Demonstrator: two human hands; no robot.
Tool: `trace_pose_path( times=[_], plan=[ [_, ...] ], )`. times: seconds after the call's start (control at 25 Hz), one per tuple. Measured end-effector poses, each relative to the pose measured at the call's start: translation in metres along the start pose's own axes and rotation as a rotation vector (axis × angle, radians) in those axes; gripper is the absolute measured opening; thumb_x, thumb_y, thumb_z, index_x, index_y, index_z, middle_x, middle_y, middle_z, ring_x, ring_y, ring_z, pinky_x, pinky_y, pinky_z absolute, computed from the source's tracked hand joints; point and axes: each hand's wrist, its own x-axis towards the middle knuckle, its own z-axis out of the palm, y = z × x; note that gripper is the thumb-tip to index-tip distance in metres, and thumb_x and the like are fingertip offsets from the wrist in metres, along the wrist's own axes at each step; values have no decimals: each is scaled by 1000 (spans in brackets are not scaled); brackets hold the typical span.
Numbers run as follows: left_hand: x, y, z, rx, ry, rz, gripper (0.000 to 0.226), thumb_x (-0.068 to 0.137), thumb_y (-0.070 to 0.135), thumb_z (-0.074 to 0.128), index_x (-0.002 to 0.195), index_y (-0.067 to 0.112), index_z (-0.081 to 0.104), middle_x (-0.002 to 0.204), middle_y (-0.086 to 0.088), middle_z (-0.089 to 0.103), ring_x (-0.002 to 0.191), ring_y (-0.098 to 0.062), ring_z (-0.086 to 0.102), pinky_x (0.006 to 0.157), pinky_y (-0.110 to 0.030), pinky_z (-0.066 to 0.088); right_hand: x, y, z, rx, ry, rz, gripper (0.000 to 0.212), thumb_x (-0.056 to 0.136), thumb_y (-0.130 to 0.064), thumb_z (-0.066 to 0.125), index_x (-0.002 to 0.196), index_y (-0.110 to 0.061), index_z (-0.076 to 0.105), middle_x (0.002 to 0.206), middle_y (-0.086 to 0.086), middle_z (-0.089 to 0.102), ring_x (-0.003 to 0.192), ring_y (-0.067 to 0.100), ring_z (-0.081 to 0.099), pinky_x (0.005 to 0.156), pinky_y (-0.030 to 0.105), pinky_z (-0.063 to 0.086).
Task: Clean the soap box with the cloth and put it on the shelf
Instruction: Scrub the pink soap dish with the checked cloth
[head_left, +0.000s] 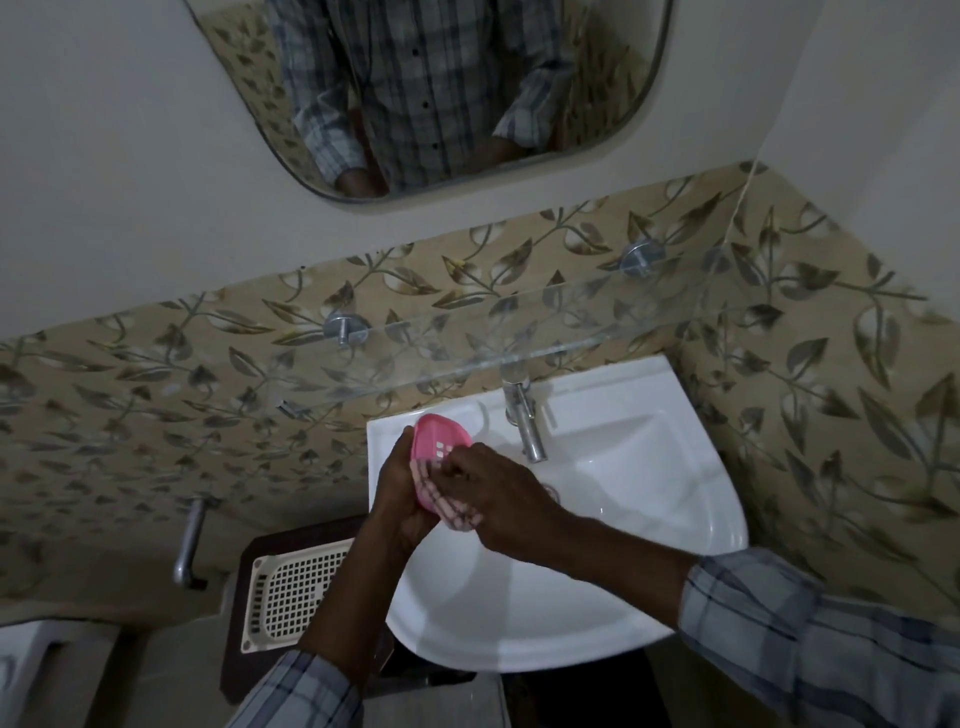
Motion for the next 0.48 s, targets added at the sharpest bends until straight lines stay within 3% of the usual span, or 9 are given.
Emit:
trace_pose_path(
  times=[0.08,0.16,0.24,0.32,0.36,0.48],
  plan=[
    [-10,6,-2,13,-55,-115,69,97,57,41,121,-5,58,103,-29,71,87,-41,72,72,-52,61,-10,30,-23,-113,-104,-392,56,65,5,66,120,-4,68,113,17,69,92,36,65,73,37,51],
    [-17,7,-2,47,-92,-162,65,98,54,40,120,-4,61,104,-28,70,82,-41,72,68,-51,62,-6,58,-49,-273,-195,-552,50,71,5,74,120,-4,70,112,18,71,93,36,68,74,40,54],
    [-15,10,1,57,-70,-171,58,99,50,39,115,-1,63,98,-25,69,79,-37,68,65,-45,62,6,71,-55,-283,-86,-405,49,72,7,74,120,-4,70,107,19,72,90,36,68,70,42,55],
    [-15,14,4,36,-67,-142,57,101,46,38,111,-2,67,101,-24,69,84,-36,66,67,-45,61,14,59,-41,-68,48,-169,53,70,13,66,120,-3,69,106,19,69,92,37,65,73,44,56],
    [-14,16,6,25,-94,-151,58,101,45,38,111,-4,68,105,-26,69,87,-37,68,69,-47,61,12,49,-29,-5,47,-183,53,72,12,61,122,-4,68,110,19,66,97,36,63,80,44,56],
    [-23,19,5,46,-173,-240,60,87,43,50,113,-8,66,103,-30,69,81,-42,70,67,-51,61,-7,51,-21,-158,-54,-558,39,92,-1,49,127,-6,66,120,18,66,110,31,56,90,40,45]
  ],
)
